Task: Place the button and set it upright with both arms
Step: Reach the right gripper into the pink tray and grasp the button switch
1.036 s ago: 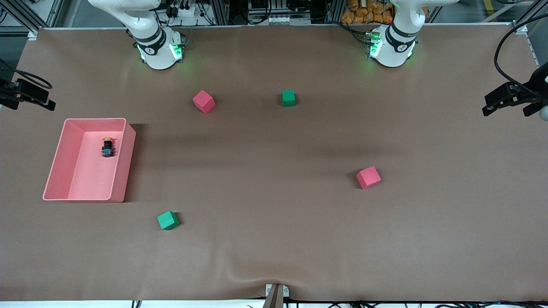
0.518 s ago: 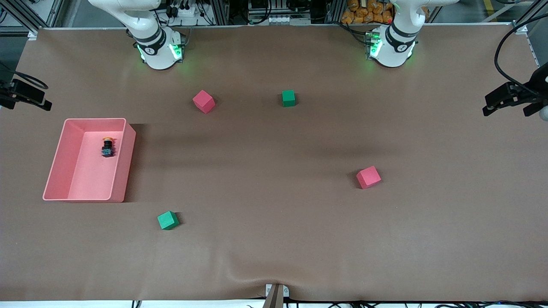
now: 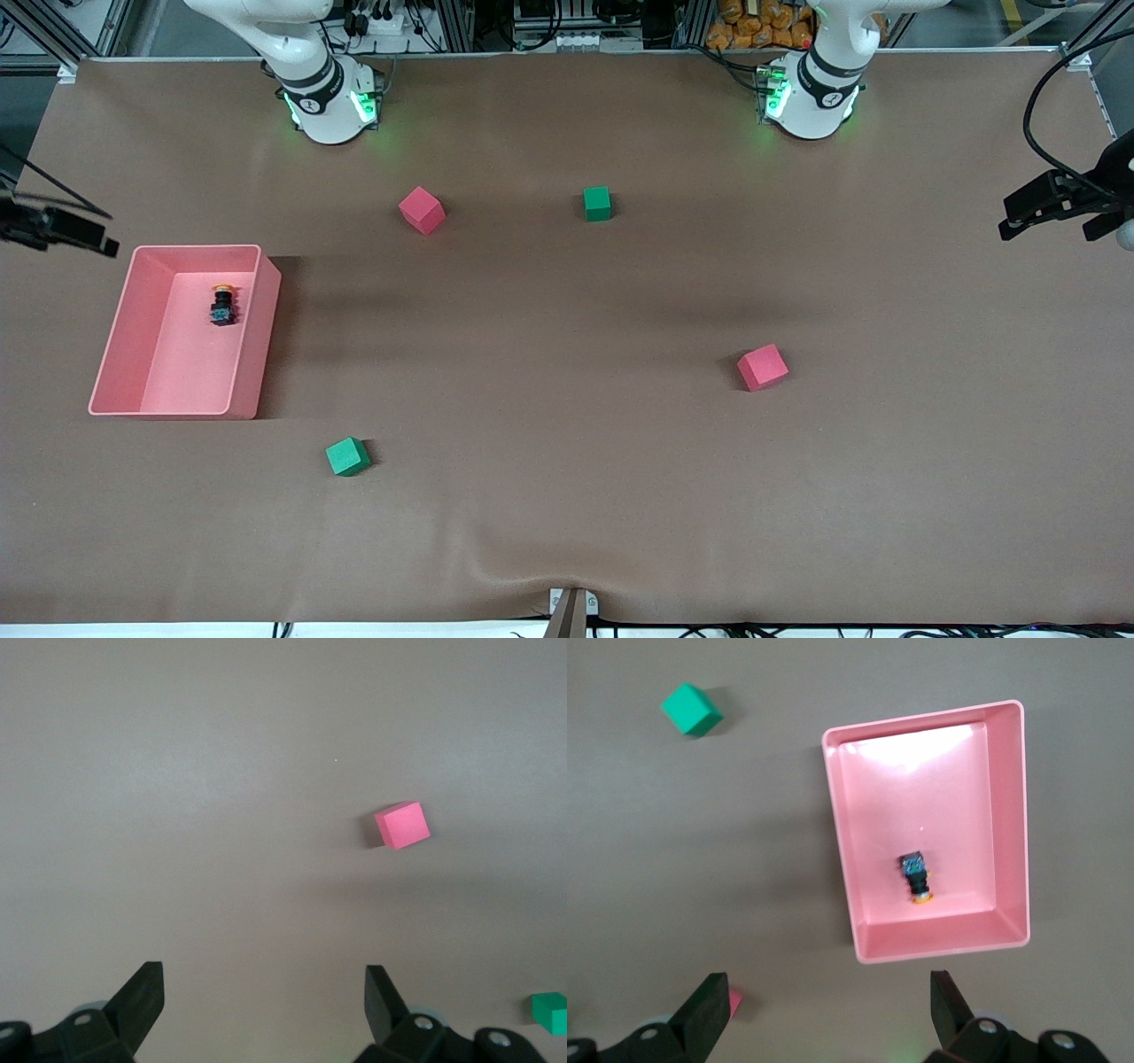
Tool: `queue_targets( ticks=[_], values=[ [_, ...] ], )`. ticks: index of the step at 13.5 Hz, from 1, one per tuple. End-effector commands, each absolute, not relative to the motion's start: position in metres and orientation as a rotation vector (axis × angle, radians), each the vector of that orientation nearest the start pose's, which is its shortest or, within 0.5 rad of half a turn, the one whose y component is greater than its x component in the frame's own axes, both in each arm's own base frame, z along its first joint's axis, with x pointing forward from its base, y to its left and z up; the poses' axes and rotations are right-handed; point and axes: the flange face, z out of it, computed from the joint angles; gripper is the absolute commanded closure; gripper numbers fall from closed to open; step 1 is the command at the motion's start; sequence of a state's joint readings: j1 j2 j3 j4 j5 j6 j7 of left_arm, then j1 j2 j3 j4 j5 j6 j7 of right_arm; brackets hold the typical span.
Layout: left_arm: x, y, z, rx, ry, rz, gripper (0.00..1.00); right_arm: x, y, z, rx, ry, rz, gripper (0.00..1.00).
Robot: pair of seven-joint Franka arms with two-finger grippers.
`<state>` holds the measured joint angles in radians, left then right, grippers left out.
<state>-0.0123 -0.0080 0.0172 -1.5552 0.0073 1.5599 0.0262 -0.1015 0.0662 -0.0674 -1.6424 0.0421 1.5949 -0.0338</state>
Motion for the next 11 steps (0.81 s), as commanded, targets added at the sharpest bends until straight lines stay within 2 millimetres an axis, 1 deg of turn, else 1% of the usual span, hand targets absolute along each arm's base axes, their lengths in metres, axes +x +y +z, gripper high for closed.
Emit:
queue_targets(
  ticks=[1, 2, 4, 6, 8, 9, 11],
  values=[
    [0.552, 0.003, 0.638, -3.149, 0.056, -0.01, 0.0, 0.559, -0.095, 0.488, -3.11, 0.194, 0.158, 0.0],
    [0.552, 0.003, 0.638, -3.149, 0.054, -0.01, 0.0, 0.56, -0.096, 0.46, -3.124, 0.19, 0.146, 0.0],
    [0.552, 0.003, 0.638, -3.149, 0.054, -0.01, 0.0, 0.559, -0.101, 0.412, -3.144, 0.189, 0.138, 0.0],
    [0.552, 0.004, 0.638, -3.149, 0.054, -0.01, 0.0, 0.556, -0.12, 0.369, -3.155, 0.202, 0.159, 0.0],
    [0.552, 0.004, 0.637, -3.149, 0.053, -0.008, 0.0, 0.55, -0.136, 0.32, -3.151, 0.137, 0.175, 0.0],
    [0.552, 0.004, 0.637, -3.149, 0.053, -0.008, 0.0, 0.546, -0.141, 0.298, -3.151, 0.092, 0.176, 0.0],
    [0.552, 0.005, 0.636, -3.149, 0.053, 0.002, 0.0, 0.525, -0.155, 0.268, -3.145, 0.006, 0.166, 0.0]
  ],
)
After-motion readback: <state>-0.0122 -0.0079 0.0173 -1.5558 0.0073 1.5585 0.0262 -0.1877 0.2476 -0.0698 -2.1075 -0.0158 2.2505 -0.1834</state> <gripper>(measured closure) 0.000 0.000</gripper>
